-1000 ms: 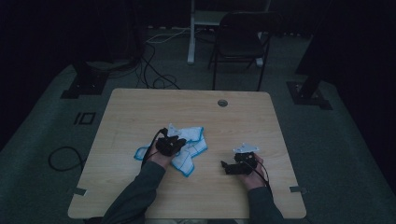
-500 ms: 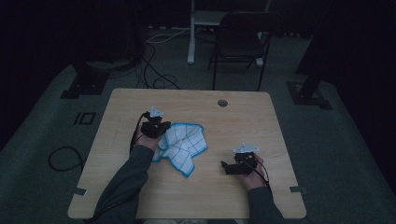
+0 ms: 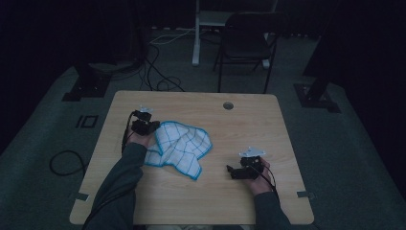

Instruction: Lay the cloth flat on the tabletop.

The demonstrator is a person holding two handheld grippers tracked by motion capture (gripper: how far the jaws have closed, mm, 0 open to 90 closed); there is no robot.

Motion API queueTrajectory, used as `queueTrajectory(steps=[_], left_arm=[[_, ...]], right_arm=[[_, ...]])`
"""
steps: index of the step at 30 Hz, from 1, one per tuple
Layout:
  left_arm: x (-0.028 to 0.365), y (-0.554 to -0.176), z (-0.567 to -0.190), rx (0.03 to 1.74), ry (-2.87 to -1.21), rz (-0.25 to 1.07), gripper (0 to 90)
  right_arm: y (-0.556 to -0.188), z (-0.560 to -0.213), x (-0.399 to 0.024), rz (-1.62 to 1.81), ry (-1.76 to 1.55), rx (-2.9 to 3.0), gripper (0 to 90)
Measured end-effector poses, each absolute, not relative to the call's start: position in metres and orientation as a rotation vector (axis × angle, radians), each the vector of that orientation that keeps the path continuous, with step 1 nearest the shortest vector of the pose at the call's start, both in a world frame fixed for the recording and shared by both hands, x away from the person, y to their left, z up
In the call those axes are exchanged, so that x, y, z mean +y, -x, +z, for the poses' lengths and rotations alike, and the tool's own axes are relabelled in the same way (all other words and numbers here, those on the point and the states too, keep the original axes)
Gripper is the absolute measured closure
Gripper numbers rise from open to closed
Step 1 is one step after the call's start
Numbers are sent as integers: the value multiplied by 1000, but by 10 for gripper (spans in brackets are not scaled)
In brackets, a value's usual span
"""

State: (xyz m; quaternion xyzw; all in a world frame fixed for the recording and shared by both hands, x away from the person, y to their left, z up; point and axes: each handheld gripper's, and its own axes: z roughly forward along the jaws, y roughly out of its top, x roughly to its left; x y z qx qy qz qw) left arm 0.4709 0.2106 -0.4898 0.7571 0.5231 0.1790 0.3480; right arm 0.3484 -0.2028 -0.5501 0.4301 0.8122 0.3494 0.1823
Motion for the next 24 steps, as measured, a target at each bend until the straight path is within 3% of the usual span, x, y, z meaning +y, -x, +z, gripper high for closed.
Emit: queueTrajectory(steps=[12,14,19,24], left_arm=[[255,-475,-500,1534,-1911,489,894],[262,-476,-505,1560,-1971,527,894],[275,-474,-506,1631,-1936,574,886],[279,-468,-499,1655,-1890,658,794]], right_arm=[[-348,-550,-203,986,-1213,2292,118],[-348,-550,-203,986,-1213,2292,118],[-348,-550,-203,986,-1213,2292,118],[-348,-550,-203,986,-1213,2292,118]])
